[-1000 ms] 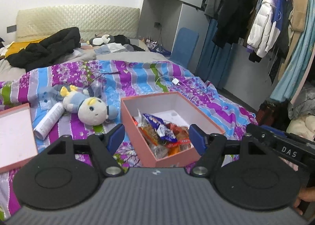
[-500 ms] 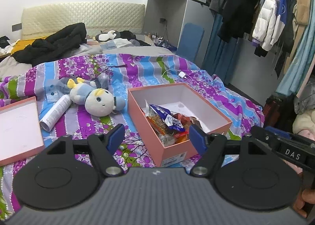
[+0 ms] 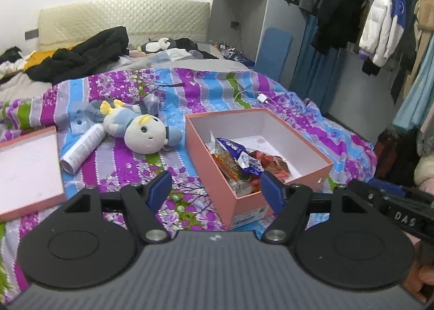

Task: Organize snacks

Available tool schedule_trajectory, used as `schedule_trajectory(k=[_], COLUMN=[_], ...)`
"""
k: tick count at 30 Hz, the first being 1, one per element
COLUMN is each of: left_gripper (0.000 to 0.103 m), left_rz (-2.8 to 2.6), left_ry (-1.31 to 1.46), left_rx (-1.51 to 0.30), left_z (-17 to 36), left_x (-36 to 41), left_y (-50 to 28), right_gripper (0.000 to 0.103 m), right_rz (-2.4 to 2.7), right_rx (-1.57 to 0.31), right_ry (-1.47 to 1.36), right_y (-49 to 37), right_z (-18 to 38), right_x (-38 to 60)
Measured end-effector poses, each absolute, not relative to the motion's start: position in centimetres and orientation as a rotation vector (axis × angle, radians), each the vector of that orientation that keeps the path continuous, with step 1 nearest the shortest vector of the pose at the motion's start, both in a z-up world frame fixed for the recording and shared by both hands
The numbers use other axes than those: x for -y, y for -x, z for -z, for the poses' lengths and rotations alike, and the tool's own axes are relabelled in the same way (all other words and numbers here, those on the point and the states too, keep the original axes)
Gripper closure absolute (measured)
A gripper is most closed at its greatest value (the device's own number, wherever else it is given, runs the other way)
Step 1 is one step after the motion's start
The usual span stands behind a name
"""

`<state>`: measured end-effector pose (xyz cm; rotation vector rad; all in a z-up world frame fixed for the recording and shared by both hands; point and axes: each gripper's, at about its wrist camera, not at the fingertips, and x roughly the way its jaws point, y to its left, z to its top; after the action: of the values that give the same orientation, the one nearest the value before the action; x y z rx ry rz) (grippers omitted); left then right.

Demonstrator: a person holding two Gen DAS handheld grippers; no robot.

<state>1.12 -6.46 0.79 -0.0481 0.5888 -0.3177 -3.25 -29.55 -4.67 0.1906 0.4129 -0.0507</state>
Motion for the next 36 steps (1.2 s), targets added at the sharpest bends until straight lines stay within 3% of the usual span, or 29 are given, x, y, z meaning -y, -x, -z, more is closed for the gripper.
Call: schedule_trajectory(k=[19, 21, 22, 23, 28, 36], left_gripper=[0.023, 0.016, 0.012, 0.010, 0.005, 0.004], left_rz=[0.298, 0.292, 0.280, 0.268, 0.258, 0.241], left_ry=[0.058, 0.059, 0.060, 0.058, 0.056, 0.038], left_rx=[-0.585, -0.579, -0.580, -0.580, -0.586, -0.592], left_z=[0.0, -0.2, -0.2, -0.3, -0.3, -0.3], left_x=[5.5, 5.3, 5.2, 5.1, 4.8, 4.7], left_y=[0.2, 0.3, 0.3, 0.3, 0.1, 0.0], right_gripper=[0.053, 0.034, 0.012, 0.002, 0.000, 0.000], right_rz=[0.036, 0.032, 0.035, 0.040, 0.061, 0.053], right_rx=[-0.420, -0.423, -0.418, -0.407, -0.419, -0.420], right_ry=[-0.168, -0.165, -0.164, -0.164, -0.146, -0.143], right_y=[3.6, 3.4, 3.4, 3.3, 2.9, 3.0], right_z=[4.6, 4.5, 4.5, 4.5, 4.4, 4.2], right_x=[29.2, 29.2, 29.2, 29.2, 29.2, 28.9])
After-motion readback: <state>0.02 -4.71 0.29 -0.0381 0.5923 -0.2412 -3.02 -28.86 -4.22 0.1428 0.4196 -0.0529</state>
